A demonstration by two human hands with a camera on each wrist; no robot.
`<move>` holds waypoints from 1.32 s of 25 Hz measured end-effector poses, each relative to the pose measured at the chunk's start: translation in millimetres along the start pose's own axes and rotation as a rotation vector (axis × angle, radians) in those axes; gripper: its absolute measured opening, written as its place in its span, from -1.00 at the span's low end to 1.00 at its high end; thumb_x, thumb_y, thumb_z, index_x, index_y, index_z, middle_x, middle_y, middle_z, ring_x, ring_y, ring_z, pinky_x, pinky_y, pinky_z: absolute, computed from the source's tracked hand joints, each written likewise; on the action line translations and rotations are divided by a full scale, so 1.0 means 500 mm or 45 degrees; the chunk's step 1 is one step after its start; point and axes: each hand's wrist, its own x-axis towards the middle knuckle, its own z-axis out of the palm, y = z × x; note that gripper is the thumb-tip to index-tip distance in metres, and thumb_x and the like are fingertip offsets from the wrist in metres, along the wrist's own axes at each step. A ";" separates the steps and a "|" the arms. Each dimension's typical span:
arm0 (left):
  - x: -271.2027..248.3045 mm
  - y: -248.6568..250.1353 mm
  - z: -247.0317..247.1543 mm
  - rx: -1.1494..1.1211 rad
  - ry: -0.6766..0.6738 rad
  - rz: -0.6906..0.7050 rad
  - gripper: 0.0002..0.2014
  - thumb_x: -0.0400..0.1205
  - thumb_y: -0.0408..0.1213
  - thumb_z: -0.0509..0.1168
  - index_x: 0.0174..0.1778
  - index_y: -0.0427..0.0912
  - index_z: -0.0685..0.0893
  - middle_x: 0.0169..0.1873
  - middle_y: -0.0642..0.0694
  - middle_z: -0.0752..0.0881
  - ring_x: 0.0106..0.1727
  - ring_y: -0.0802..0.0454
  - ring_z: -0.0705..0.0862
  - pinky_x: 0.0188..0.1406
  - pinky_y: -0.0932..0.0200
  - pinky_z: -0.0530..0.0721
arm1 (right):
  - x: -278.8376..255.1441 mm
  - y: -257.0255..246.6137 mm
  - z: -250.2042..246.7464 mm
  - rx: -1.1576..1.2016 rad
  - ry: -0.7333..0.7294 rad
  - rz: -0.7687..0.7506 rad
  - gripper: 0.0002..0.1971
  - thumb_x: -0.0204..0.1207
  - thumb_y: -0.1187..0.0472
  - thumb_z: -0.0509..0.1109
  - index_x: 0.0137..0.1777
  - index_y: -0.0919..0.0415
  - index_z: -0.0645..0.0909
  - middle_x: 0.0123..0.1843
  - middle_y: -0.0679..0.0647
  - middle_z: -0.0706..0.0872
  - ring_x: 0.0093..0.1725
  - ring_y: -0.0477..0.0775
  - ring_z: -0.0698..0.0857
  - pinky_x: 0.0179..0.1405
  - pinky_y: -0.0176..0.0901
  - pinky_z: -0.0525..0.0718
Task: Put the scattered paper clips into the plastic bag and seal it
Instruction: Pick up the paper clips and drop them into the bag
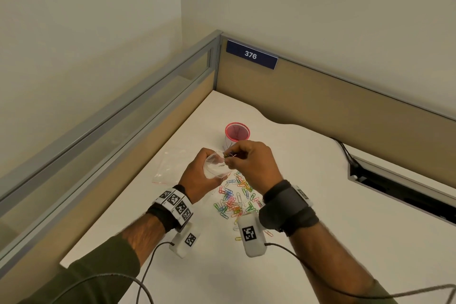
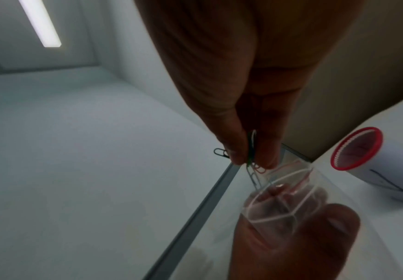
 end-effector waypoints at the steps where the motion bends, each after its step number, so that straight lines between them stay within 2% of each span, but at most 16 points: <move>1: 0.002 0.002 0.002 -0.007 -0.010 0.008 -0.49 0.48 -0.32 0.60 0.25 -0.05 0.50 0.06 0.09 0.69 0.12 0.14 0.71 0.03 0.37 0.63 | 0.006 -0.006 0.010 -0.090 -0.022 -0.032 -0.91 0.49 0.28 0.49 -0.02 0.20 0.75 -0.15 0.02 0.78 -0.18 -0.02 0.75 -0.09 -0.32 0.73; 3: 0.004 0.000 0.004 -0.053 -0.030 0.008 -0.49 0.48 -0.30 0.60 0.24 0.01 0.50 0.04 0.09 0.71 0.09 0.10 0.75 0.01 0.26 0.69 | 0.017 -0.007 0.027 -0.252 -0.056 -0.088 -0.91 0.49 0.26 0.48 -0.03 0.16 0.75 -0.11 0.01 0.78 -0.15 -0.03 0.72 -0.05 -0.22 0.74; 5: 0.002 0.002 0.007 -0.055 -0.027 0.001 -0.50 0.48 -0.28 0.60 0.19 0.07 0.49 0.02 0.16 0.71 0.10 0.08 0.76 0.01 0.27 0.70 | 0.019 -0.008 0.038 -0.328 -0.085 -0.106 -0.91 0.49 0.24 0.47 -0.02 0.13 0.74 -0.07 0.00 0.78 -0.11 -0.02 0.72 -0.01 -0.11 0.76; 8: -0.008 -0.001 0.011 -0.025 0.006 0.000 -0.53 0.49 -0.29 0.60 0.18 0.03 0.49 0.03 0.18 0.68 0.15 0.15 0.71 0.09 0.35 0.61 | 0.012 -0.016 0.029 -0.303 -0.054 -0.103 -0.92 0.54 0.26 0.43 -0.01 0.13 0.72 -0.09 0.00 0.78 -0.16 -0.01 0.74 -0.05 -0.19 0.76; 11: -0.015 -0.006 0.006 -0.057 0.006 0.006 -0.56 0.47 -0.30 0.60 0.16 -0.07 0.54 0.06 0.05 0.74 0.21 0.07 0.71 0.24 0.22 0.63 | 0.007 0.008 -0.020 -0.143 0.103 -0.049 -0.89 0.55 0.34 0.38 -0.02 0.17 0.72 -0.18 0.00 0.76 -0.26 -0.06 0.76 -0.18 -0.32 0.76; 12: -0.017 -0.007 -0.002 -0.069 0.016 0.008 -0.56 0.46 -0.30 0.61 0.16 -0.08 0.55 0.07 0.04 0.75 0.23 0.07 0.71 0.29 0.19 0.63 | 0.009 0.035 -0.033 -0.123 0.149 -0.011 -0.89 0.55 0.35 0.37 -0.03 0.18 0.72 -0.20 0.01 0.76 -0.27 -0.05 0.77 -0.20 -0.31 0.76; 14: -0.015 -0.009 -0.020 -0.075 0.043 0.007 -0.57 0.46 -0.30 0.61 0.14 -0.09 0.56 0.08 0.04 0.75 0.26 0.07 0.71 0.35 0.14 0.61 | 0.011 0.122 -0.047 -0.221 0.166 0.127 -0.89 0.52 0.34 0.38 -0.06 0.20 0.72 -0.17 0.06 0.79 -0.21 0.06 0.78 -0.11 -0.14 0.77; 15: -0.015 -0.008 -0.030 -0.083 0.056 0.013 -0.57 0.45 -0.28 0.61 0.14 -0.08 0.57 0.08 0.03 0.75 0.27 0.05 0.71 0.37 0.12 0.60 | 0.006 0.178 -0.046 -0.356 0.112 0.248 -0.90 0.51 0.33 0.38 -0.06 0.19 0.72 -0.09 0.09 0.80 -0.12 0.11 0.77 -0.02 -0.07 0.75; 18: -0.018 -0.009 -0.051 -0.107 0.084 0.032 -0.56 0.42 -0.17 0.59 0.14 -0.07 0.57 0.11 0.01 0.74 0.29 0.03 0.71 0.37 0.12 0.59 | -0.053 0.324 -0.017 -0.726 -0.168 0.685 -0.83 0.54 0.30 0.32 0.09 0.20 0.67 0.19 0.16 0.73 0.15 0.19 0.71 0.21 -0.04 0.65; 20: -0.021 -0.013 -0.059 -0.103 0.104 0.020 -0.57 0.45 -0.24 0.60 0.16 -0.08 0.58 0.13 0.01 0.73 0.29 0.04 0.70 0.37 0.12 0.60 | -0.089 0.371 0.021 -0.829 -0.266 0.789 -0.77 0.57 0.27 0.23 0.17 0.21 0.61 0.24 0.18 0.67 0.20 0.21 0.68 0.22 -0.04 0.64; 22: -0.023 -0.015 -0.063 -0.103 0.121 0.007 -0.58 0.48 -0.33 0.60 0.17 -0.09 0.57 0.13 0.02 0.73 0.28 0.05 0.70 0.38 0.12 0.60 | -0.097 0.374 0.054 -0.783 -0.263 0.728 -0.79 0.57 0.27 0.23 0.13 0.22 0.62 0.20 0.20 0.68 0.16 0.20 0.68 0.16 -0.06 0.64; 25: -0.025 -0.014 -0.064 -0.104 0.116 -0.007 -0.58 0.50 -0.36 0.59 0.17 -0.09 0.57 0.13 -0.01 0.73 0.29 0.04 0.70 0.38 0.14 0.58 | -0.095 0.357 0.071 -0.604 -0.248 0.640 -0.80 0.52 0.16 0.41 0.09 0.19 0.66 0.16 0.16 0.71 0.10 0.14 0.67 0.14 -0.05 0.66; 27: -0.025 -0.013 -0.064 -0.100 0.116 -0.004 -0.58 0.50 -0.36 0.59 0.17 -0.09 0.56 0.14 -0.02 0.73 0.29 0.02 0.70 0.38 0.15 0.58 | -0.102 0.349 0.070 -0.574 -0.246 0.610 -0.57 0.43 -0.03 0.51 0.23 0.14 0.60 0.20 0.09 0.64 0.15 0.12 0.64 0.10 -0.11 0.62; 29: -0.024 -0.016 -0.065 -0.099 0.115 -0.006 -0.57 0.49 -0.36 0.60 0.18 -0.09 0.57 0.15 -0.02 0.73 0.29 0.03 0.70 0.38 0.16 0.58 | -0.113 0.341 0.082 -0.722 -0.371 0.566 -0.37 0.33 -0.11 0.55 0.36 0.09 0.50 0.27 0.08 0.54 0.26 0.16 0.57 0.16 -0.05 0.60; 31: -0.020 -0.016 -0.062 -0.098 0.112 0.002 -0.57 0.49 -0.36 0.60 0.18 -0.09 0.57 0.14 -0.01 0.73 0.29 0.04 0.70 0.38 0.17 0.57 | -0.121 0.336 0.107 -0.879 -0.445 0.458 -0.46 0.39 -0.05 0.51 0.34 0.08 0.49 0.29 0.09 0.50 0.30 0.18 0.51 0.20 0.05 0.64; 33: -0.018 -0.015 -0.058 -0.094 0.110 0.003 -0.57 0.49 -0.36 0.60 0.18 -0.10 0.57 0.14 0.00 0.73 0.29 0.05 0.70 0.37 0.18 0.57 | -0.121 0.336 0.130 -0.910 -0.382 0.384 -0.67 0.53 0.07 0.37 0.27 0.10 0.54 0.27 0.12 0.53 0.29 0.19 0.52 0.19 0.05 0.66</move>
